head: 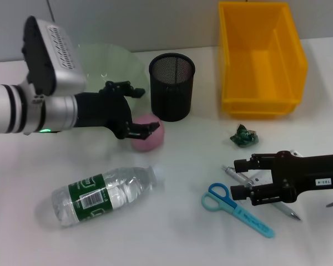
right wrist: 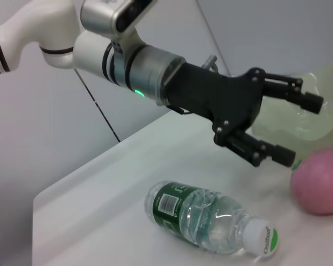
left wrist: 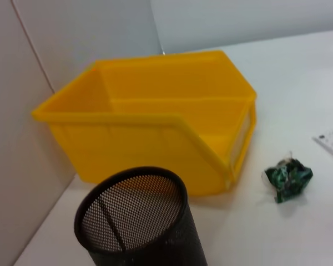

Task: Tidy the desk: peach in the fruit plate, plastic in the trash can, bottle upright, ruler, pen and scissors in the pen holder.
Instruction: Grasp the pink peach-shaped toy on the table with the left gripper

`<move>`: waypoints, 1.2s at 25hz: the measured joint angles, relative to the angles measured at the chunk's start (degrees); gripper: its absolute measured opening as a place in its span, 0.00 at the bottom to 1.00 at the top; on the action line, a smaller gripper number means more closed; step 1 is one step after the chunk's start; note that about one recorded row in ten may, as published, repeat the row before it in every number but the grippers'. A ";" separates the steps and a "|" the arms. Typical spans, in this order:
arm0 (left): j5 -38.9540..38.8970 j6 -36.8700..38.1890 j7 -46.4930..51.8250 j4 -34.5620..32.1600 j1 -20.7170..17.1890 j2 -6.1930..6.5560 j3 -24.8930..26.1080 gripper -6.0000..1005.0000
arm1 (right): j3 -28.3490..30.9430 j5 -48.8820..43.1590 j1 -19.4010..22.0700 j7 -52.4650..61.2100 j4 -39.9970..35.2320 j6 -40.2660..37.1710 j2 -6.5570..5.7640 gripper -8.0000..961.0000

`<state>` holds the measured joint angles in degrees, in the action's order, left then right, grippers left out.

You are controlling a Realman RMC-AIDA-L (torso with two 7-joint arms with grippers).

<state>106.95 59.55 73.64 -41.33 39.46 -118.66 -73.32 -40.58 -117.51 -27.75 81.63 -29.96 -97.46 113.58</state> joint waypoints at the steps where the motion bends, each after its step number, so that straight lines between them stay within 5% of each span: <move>1: 0.07 -0.63 -0.04 0.38 0.25 0.00 -0.65 0.83 | 0.00 0.00 0.00 0.00 0.00 0.00 0.00 0.85; 30: 0.39 -7.36 -1.55 5.65 2.81 -0.09 -6.23 0.83 | -0.04 0.00 -0.39 0.11 -0.05 0.09 -0.21 0.85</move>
<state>107.34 52.19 72.08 -35.68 42.28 -118.75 -79.55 -40.62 -117.50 -28.15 81.74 -30.01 -97.38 113.37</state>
